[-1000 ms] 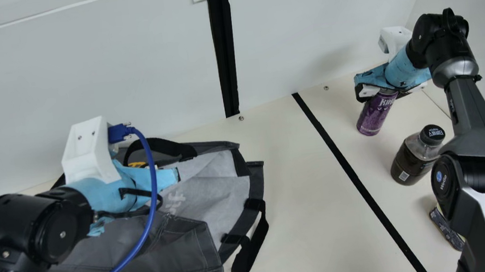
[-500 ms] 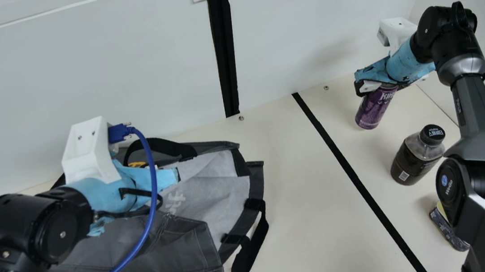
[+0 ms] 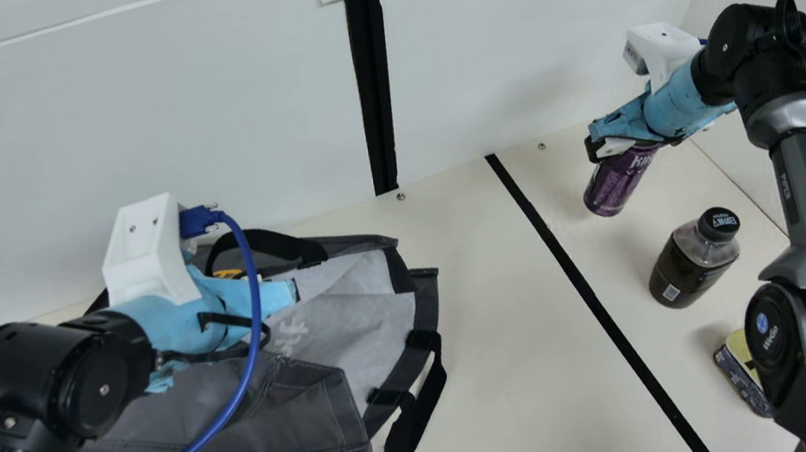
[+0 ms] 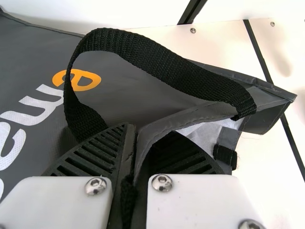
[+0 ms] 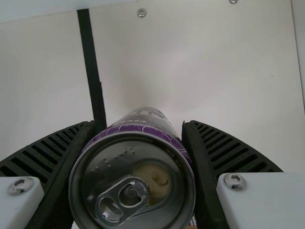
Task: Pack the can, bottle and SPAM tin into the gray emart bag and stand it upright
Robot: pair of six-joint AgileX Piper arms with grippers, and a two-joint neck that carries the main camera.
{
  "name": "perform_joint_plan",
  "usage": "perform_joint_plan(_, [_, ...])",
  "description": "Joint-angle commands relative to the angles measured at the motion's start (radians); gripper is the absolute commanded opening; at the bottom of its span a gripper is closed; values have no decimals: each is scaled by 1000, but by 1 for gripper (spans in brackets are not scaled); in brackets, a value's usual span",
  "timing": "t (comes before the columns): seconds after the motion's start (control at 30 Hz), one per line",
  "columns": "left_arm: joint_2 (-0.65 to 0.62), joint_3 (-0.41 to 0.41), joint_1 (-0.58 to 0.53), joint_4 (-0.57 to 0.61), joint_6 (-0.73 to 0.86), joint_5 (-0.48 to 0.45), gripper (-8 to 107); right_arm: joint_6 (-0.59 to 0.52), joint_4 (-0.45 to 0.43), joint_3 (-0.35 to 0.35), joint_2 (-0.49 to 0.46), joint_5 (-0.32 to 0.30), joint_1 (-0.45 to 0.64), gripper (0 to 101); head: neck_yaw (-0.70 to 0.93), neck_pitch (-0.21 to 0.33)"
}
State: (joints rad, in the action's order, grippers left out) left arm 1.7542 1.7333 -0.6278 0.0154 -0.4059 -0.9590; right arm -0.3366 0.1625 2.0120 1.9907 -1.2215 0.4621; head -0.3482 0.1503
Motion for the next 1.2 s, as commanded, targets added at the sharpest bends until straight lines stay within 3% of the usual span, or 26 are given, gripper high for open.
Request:
perform_joint_plan(0.0, [0,0,0,0,0,0,-8,-5,5,-21,-21,1,-2,0,-1,24])
perform_joint_plan(1.17, [0,0,0,0,0,0,-8,-71,36,-402,-408,1,-141,0,-1,24])
